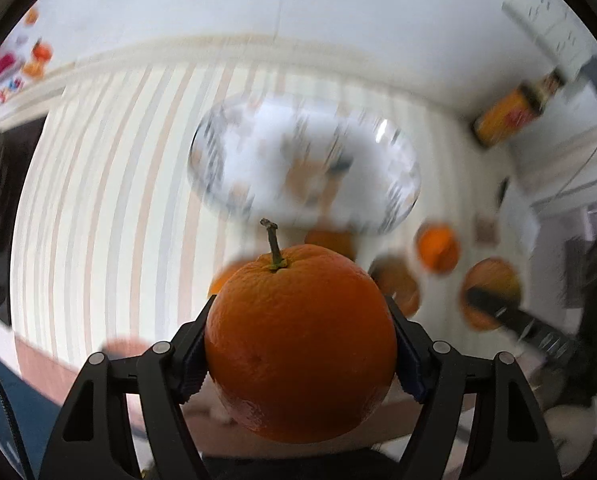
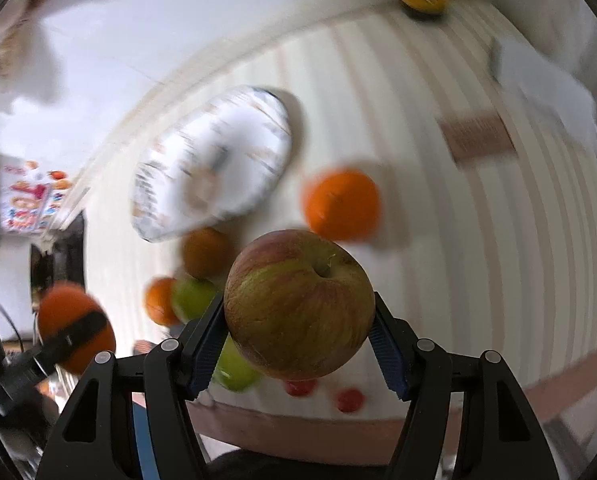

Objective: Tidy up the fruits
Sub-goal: 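Place the orange on the floral plate with the left tool while the right tool places the apple beside it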

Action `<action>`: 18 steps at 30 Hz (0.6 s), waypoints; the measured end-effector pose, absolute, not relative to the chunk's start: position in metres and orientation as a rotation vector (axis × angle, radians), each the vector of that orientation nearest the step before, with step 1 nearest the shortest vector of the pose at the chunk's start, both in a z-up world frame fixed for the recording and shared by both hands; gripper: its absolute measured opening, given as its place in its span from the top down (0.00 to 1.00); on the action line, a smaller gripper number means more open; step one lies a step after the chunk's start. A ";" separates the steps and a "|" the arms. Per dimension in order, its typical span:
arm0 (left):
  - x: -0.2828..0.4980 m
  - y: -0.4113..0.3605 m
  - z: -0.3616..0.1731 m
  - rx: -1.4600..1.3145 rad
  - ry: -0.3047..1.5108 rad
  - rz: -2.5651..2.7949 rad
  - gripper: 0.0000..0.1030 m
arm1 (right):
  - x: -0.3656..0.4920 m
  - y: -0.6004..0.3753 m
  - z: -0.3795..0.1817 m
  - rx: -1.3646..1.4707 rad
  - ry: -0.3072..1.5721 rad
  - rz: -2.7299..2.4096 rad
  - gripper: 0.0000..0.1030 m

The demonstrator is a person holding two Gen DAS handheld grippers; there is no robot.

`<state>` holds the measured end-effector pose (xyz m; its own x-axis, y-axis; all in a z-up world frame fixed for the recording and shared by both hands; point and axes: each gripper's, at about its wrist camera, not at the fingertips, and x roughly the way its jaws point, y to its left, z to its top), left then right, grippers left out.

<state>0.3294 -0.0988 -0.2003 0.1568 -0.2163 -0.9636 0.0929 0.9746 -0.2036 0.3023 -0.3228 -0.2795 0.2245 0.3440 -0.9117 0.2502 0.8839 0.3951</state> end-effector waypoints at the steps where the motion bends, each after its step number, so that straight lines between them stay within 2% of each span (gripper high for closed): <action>1: 0.352 -0.100 -0.199 -0.110 1.393 -0.235 0.28 | 0.316 -0.320 -0.274 0.507 1.351 0.095 0.33; 6: 0.421 -0.110 -0.225 -0.062 1.385 -0.211 0.28 | 0.388 -0.284 -0.277 0.368 1.348 0.191 0.33; 13: 0.491 -0.102 -0.300 -0.135 1.576 -0.199 0.28 | 0.467 -0.265 -0.323 0.174 1.474 0.254 0.33; 18: 0.511 -0.100 -0.327 -0.196 1.654 -0.222 0.28 | 0.498 -0.255 -0.338 0.095 1.535 0.290 0.33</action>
